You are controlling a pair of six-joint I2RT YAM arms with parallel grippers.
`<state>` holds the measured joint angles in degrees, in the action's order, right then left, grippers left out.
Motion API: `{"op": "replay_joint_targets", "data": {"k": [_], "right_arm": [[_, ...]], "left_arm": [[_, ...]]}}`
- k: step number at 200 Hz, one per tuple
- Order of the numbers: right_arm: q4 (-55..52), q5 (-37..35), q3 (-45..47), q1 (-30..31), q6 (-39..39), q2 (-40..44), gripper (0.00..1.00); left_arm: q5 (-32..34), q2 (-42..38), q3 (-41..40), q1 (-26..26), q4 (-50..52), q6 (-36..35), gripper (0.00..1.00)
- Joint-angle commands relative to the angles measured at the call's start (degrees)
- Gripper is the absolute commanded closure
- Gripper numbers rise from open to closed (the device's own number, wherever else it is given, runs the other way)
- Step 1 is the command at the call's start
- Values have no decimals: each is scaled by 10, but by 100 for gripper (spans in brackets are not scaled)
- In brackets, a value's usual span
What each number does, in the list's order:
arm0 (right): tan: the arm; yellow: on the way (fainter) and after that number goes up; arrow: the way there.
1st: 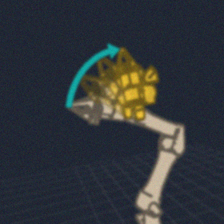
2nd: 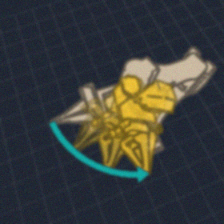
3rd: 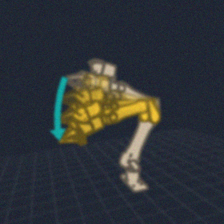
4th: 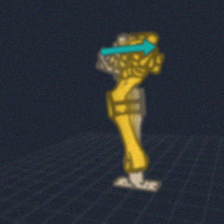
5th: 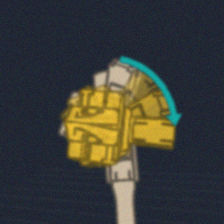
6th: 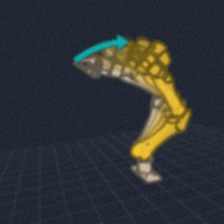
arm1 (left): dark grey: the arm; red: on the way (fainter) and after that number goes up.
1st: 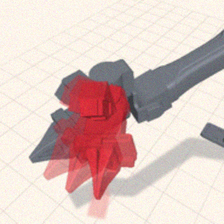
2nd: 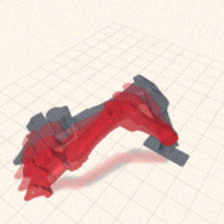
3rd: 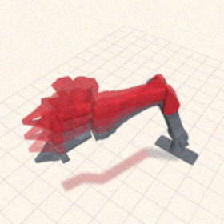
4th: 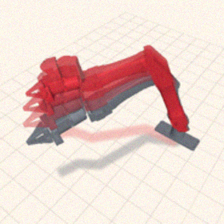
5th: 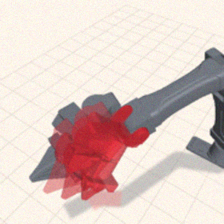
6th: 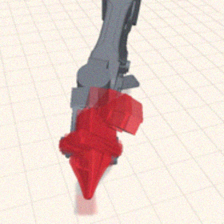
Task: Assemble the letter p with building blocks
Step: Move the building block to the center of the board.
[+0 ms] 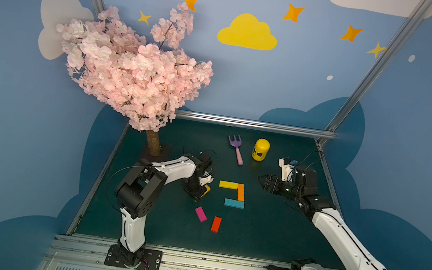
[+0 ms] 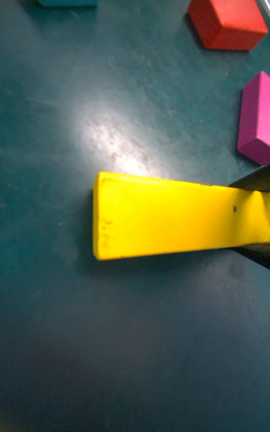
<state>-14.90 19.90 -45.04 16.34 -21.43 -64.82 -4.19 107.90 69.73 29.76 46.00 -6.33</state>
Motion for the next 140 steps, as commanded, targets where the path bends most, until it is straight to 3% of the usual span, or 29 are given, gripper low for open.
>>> {"op": "replay_joint_targets", "data": {"k": [1,26,69,101,113,128,140], "right_arm": [[-25,-10,-13,-4,10,10,11],[-27,-10,-11,-5,7,10,11],[-32,-1,-22,-5,7,5,11],[-42,-2,-30,-5,13,9,11],[-44,-3,-30,-5,13,11,11],[-44,-2,-31,-4,13,13,11],[-42,-1,-30,-4,13,14,11]], "left_arm": [[-28,21,-8,5,-7,80,68],[-49,27,-16,30,-23,135,66],[-61,58,-29,117,-86,215,57],[-38,70,-44,132,-95,241,40],[-34,65,-49,132,-94,240,27],[-16,52,-48,132,-85,240,2],[1,40,-42,131,-76,239,0]]}}
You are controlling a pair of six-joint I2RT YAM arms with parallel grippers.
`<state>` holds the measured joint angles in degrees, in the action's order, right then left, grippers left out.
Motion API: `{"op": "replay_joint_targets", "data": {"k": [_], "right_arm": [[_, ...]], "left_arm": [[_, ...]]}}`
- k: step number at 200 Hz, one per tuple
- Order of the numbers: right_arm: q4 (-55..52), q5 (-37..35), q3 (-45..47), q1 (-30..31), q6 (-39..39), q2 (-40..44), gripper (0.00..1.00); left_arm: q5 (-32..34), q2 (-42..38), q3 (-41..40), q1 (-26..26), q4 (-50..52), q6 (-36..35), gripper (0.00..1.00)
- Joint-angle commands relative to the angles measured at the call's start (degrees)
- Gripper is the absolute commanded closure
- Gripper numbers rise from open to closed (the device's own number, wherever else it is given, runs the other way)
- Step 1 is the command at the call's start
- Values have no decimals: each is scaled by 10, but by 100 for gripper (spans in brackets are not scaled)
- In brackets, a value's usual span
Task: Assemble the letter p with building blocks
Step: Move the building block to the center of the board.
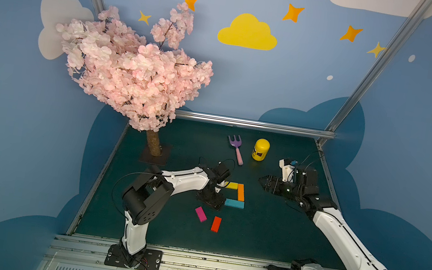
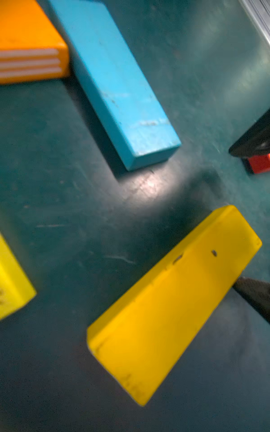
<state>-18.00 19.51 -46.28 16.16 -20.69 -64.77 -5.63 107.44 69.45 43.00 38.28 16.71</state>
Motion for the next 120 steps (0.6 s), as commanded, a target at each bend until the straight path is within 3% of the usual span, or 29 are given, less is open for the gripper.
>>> {"op": "replay_joint_targets", "data": {"k": [1,57,120], "right_arm": [[-11,3,-18,-2,5,14,11],[-1,19,-27,-1,2,8,11],[3,26,-26,-1,0,8,11]], "left_arm": [[17,44,-39,-1,2,8,0],[41,32,3,-33,1,-10,0],[44,10,-15,-56,-30,8,4]]}}
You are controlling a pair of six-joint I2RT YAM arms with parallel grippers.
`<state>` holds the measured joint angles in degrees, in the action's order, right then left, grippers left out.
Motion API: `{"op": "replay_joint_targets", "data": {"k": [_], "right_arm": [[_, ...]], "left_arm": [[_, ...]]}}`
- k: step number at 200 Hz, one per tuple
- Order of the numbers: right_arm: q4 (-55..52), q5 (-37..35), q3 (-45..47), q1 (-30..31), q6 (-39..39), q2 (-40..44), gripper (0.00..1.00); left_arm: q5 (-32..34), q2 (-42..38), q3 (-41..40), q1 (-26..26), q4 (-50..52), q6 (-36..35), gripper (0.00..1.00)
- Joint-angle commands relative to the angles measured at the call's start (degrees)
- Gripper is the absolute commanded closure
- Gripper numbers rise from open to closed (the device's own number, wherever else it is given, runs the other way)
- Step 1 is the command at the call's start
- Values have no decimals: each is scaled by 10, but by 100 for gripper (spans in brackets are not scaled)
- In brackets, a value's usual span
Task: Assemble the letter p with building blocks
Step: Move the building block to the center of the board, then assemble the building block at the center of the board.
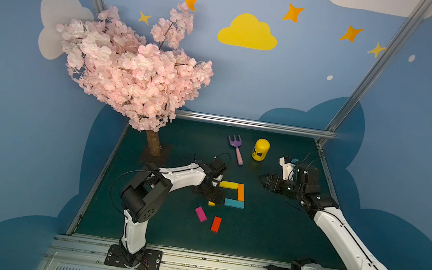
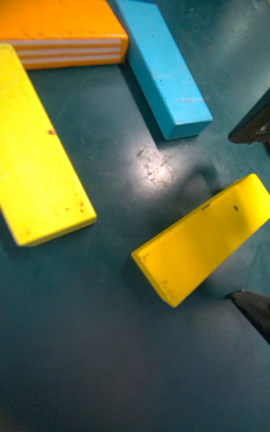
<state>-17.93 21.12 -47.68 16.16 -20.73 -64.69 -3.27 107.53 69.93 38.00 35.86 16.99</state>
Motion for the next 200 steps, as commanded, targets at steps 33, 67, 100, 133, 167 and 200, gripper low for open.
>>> {"op": "replay_joint_targets", "data": {"k": [33,67,100,133,167,200], "right_arm": [[26,28,-4,-2,-3,4,11],[50,47,0,-2,-2,-3,11],[67,65,2,-3,-3,-12,12],[80,76,4,-5,-6,-18,12],[95,93,10,-14,-17,-20,12],[97,99,12,-36,-17,-18,12]], "left_arm": [[25,41,-5,-9,-10,25,6],[32,49,-7,-11,-26,54,9],[39,50,-12,-12,-41,76,17],[40,59,-10,-12,-54,96,22],[45,69,1,-9,-59,114,27],[48,80,15,-5,-59,126,34]]}}
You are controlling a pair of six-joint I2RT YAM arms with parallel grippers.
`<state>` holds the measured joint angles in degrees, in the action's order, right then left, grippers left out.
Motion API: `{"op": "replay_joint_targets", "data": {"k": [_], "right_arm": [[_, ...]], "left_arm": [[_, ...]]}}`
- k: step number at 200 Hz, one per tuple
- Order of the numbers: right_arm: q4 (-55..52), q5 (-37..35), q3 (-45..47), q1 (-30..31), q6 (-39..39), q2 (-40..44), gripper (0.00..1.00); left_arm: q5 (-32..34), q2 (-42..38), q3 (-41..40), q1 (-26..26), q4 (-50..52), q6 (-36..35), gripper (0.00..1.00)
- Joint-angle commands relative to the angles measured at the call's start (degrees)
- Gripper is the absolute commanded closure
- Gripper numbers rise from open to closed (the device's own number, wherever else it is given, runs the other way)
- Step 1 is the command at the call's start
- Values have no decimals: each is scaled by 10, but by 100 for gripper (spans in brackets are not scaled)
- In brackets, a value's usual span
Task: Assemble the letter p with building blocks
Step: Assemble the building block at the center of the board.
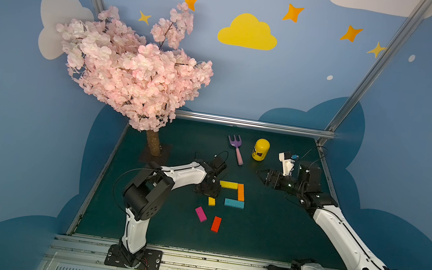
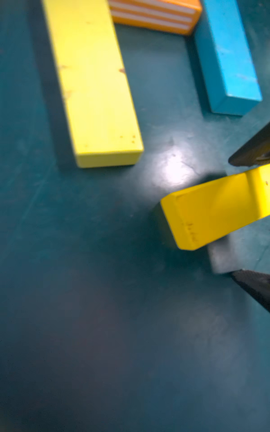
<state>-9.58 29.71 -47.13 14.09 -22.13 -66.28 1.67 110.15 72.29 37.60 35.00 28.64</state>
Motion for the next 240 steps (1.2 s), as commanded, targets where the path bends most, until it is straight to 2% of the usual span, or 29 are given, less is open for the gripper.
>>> {"op": "replay_joint_targets", "data": {"k": [1,43,86,111,160,213,240], "right_arm": [[13,13,6,-16,-3,-2,12],[-16,1,-16,-40,0,-11,12],[-19,0,-20,-44,6,-12,12],[-18,1,-17,-44,5,-13,12],[-20,-2,-26,-44,8,-19,12],[-80,-38,-72,-54,28,-54,12],[-86,-33,-76,-59,30,-64,12]], "left_arm": [[-2,55,-9,-1,-50,10,34],[13,74,15,14,-34,20,44],[25,73,13,20,-21,23,64],[27,67,8,21,-19,22,72],[45,46,6,36,-5,35,74],[46,-3,-17,52,-34,103,76],[46,-9,-27,55,-54,126,76]]}}
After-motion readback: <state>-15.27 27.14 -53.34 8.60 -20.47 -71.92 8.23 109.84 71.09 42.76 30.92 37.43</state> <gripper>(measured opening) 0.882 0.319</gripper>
